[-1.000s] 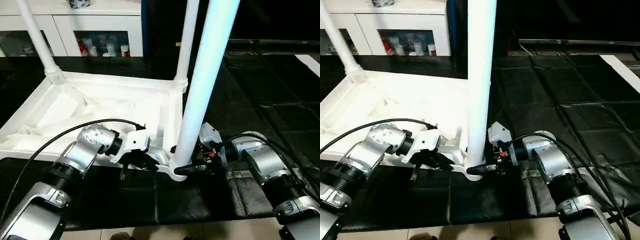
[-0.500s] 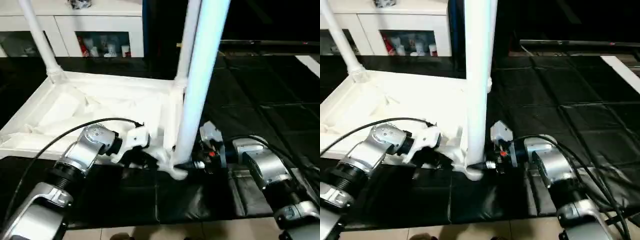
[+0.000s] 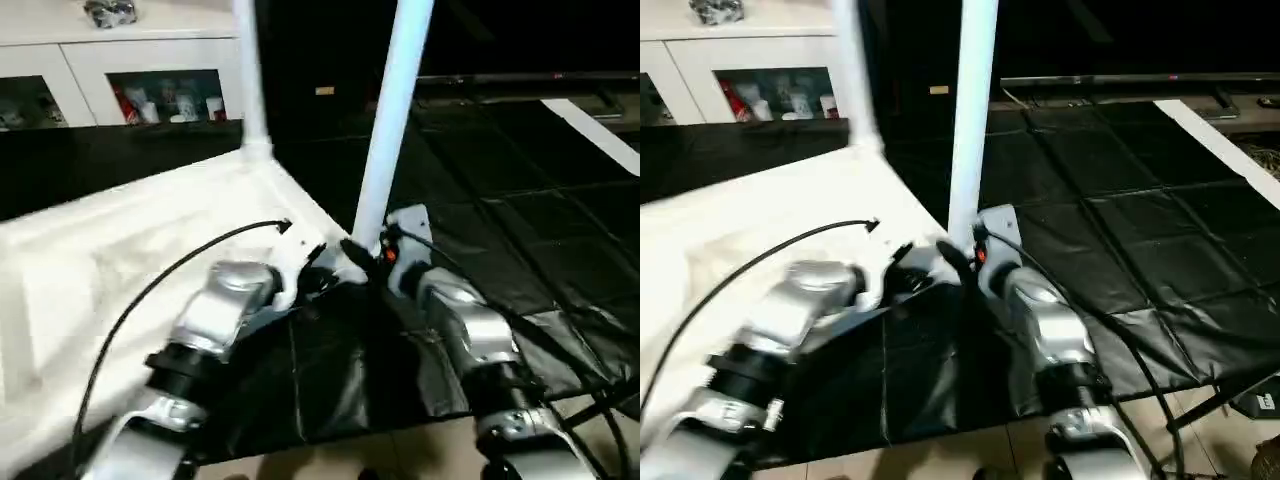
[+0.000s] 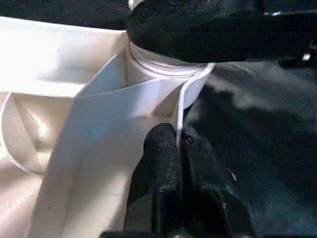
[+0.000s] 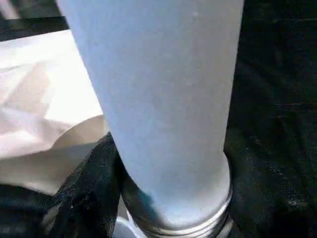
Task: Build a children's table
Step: Rotate leg to tighten
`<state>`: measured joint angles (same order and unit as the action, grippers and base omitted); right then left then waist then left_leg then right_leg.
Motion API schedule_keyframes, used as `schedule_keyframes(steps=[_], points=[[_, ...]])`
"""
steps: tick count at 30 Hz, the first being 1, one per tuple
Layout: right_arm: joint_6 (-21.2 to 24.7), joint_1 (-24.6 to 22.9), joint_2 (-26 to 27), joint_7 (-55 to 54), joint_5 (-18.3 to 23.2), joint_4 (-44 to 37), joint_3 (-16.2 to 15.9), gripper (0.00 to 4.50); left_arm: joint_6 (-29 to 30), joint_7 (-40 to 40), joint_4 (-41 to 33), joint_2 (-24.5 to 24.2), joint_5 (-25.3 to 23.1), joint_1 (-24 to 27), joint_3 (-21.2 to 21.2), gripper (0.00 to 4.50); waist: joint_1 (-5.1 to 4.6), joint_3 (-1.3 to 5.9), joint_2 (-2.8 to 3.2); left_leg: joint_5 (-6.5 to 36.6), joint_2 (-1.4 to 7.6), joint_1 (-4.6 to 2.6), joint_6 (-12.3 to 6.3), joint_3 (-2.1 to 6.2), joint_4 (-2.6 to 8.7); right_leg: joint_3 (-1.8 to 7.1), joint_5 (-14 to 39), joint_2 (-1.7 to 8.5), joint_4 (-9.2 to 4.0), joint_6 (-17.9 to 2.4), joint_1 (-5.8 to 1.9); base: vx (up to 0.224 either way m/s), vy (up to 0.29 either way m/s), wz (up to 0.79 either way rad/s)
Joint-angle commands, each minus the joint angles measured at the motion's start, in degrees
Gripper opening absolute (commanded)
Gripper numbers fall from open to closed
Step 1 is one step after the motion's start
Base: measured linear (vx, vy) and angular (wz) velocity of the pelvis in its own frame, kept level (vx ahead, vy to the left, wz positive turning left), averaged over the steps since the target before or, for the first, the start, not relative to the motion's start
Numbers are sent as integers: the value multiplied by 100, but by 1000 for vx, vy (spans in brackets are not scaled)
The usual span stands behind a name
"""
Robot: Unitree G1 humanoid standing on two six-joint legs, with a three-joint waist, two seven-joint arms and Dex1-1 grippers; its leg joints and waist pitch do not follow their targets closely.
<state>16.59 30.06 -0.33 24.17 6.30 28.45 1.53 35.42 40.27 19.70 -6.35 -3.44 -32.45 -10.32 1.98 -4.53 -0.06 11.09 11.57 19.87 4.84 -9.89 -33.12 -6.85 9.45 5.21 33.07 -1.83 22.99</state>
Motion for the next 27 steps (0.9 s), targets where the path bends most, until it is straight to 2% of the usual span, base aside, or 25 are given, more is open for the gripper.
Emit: schedule_keyframes(steps=[1,2,3,4,5,7,8,11,14,17,19,24,27], points=[[361,-90,492,274,97,287,-473,263,-143,-276,-269,353,230,-197,81,0,43,333,-31,1092,147,33,-350,64,414,316,2228,352,-471,-673,-257,0,0,0],[325,-97,490,241,69,274,-468,263,-139,-272,-292,318,213,-186,46,0,48,341,-22,1012,147,40,-370,64,411,321,2066,349,-447,-728,-264,0,0,0],[214,-122,452,275,37,256,-486,298,-156,-232,-304,252,201,-168,10,0,51,345,-26,899,146,50,-411,52,403,328,1806,344,-418,-824,-272,0,0,0],[120,-140,425,334,43,247,-483,298,-142,-210,-328,190,195,-148,-15,0,65,355,-7,826,143,35,-436,36,391,336,1610,346,-400,-916,-269,0,0,0],[97,-148,413,385,66,234,-476,333,-153,-196,-330,161,191,-142,-24,0,68,366,-14,760,142,33,-453,31,384,342,1481,351,-383,-967,-278,0,0,0],[-11,-196,268,628,124,166,-487,335,-260,-30,-339,-14,179,-94,-69,0,81,366,-14,595,133,65,-555,26,379,343,1211,354,-349,-1077,-317,0,0,0],[-33,-205,239,675,131,155,-493,335,-284,2,-338,-44,176,-86,-79,0,82,369,-5,587,135,67,-567,28,379,341,1191,353,-346,-1086,-321,0,0,0],[-130,-250,86,933,179,80,-495,375,-413,213,-329,-192,167,-45,-124,0,77,358,1,622,142,70,-567,32,387,337,1205,349,-351,-1104,-325,0,0,0],[-393,-324,-398,1747,329,-87,-455,398,-846,816,-175,-585,210,5,-237,0,81,361,7,702,143,67,-610,33,380,339,1269,346,-360,-1072,-333,0,0,0],[-740,-324,-979,2579,324,-145,-506,424,-1387,1446,99,-993,211,-6,-386,0,85,375,4,651,149,61,-645,25,369,343,1085,332,-327,-1141,-337,0,0,0],[-897,-301,-1216,2914,273,-119,-561,441,-1583,1704,198,-1125,241,-14,-428,0,113,373,16,641,166,52,-656,21,365,348,1047,345,-313,-1218,-328,0,0,0],[-1094,-211,-1737,3901,389,-98,-659,441,-2209,2440,506,-1451,267,-43,-629,0,199,394,20,593,185,-1,-687,3,354,364,794,338,-268,-1375,-308,0,0,0],[-1157,-187,-2035,4573,455,-124,-844,441,-2548,2897,710,-1584,295,-86,-747,0,275,399,11,605,190,16,-731,-6,342,354,750,338,-248,-1416,-329,0,0,0]])
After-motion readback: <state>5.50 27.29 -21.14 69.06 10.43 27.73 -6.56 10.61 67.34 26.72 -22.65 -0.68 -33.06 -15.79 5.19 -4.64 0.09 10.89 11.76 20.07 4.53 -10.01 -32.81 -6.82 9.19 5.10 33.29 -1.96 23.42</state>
